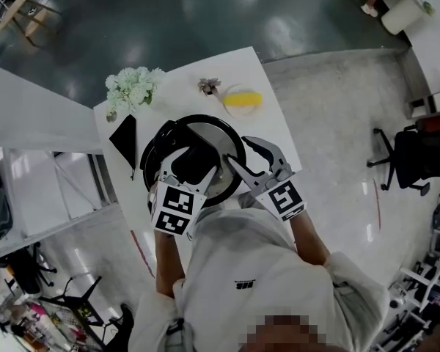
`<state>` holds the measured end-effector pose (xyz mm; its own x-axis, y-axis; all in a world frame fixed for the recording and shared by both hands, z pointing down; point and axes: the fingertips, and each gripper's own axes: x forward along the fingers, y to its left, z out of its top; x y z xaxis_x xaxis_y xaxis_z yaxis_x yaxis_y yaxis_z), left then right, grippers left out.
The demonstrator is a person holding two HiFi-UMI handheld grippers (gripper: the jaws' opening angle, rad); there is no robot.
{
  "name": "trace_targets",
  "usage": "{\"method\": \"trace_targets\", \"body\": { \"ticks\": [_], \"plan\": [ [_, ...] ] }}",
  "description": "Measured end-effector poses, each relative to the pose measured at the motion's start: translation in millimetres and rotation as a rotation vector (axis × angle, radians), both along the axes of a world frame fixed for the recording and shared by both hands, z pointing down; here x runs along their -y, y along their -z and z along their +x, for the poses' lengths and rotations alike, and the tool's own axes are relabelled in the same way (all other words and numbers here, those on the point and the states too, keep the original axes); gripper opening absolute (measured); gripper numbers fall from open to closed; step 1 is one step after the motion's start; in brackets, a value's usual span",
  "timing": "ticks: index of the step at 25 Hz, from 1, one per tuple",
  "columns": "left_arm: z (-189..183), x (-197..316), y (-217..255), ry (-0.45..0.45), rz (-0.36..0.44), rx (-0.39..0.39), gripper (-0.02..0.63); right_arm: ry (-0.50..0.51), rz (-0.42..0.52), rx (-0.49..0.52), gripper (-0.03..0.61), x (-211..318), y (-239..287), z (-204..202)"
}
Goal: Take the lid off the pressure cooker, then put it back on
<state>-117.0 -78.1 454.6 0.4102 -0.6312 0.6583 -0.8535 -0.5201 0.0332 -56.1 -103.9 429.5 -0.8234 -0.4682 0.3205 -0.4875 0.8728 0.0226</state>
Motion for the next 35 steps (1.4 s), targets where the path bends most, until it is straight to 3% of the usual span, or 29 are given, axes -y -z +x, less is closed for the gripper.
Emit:
{"method": "trace_targets", "body": {
  "ticks": [4, 9, 15, 35],
  "plan": [
    [16.6, 9.5, 2.6, 0.009, 0.004, 0.008, 0.287, 0.019, 0.029, 0.009, 0.198, 9.7, 0.3, 17.9],
    [37.6, 24.0, 2.6, 0.005, 0.005, 0.012, 0.286, -0.001, -0.023, -0.008, 0.198, 19.0, -0.9, 40.1],
    [66.7, 40.8, 2.7, -0.014, 0.008, 0.007, 0.287, 0.004, 0.023, 0.001, 0.198, 33.7, -3.5, 67.3],
    [151.8, 78.4, -24.3, -0.081, -0.005, -0.021, 0.286, -0.094, -0.052, -0.045, 0.196, 59.8, -26.4, 152.9]
  ]
}}
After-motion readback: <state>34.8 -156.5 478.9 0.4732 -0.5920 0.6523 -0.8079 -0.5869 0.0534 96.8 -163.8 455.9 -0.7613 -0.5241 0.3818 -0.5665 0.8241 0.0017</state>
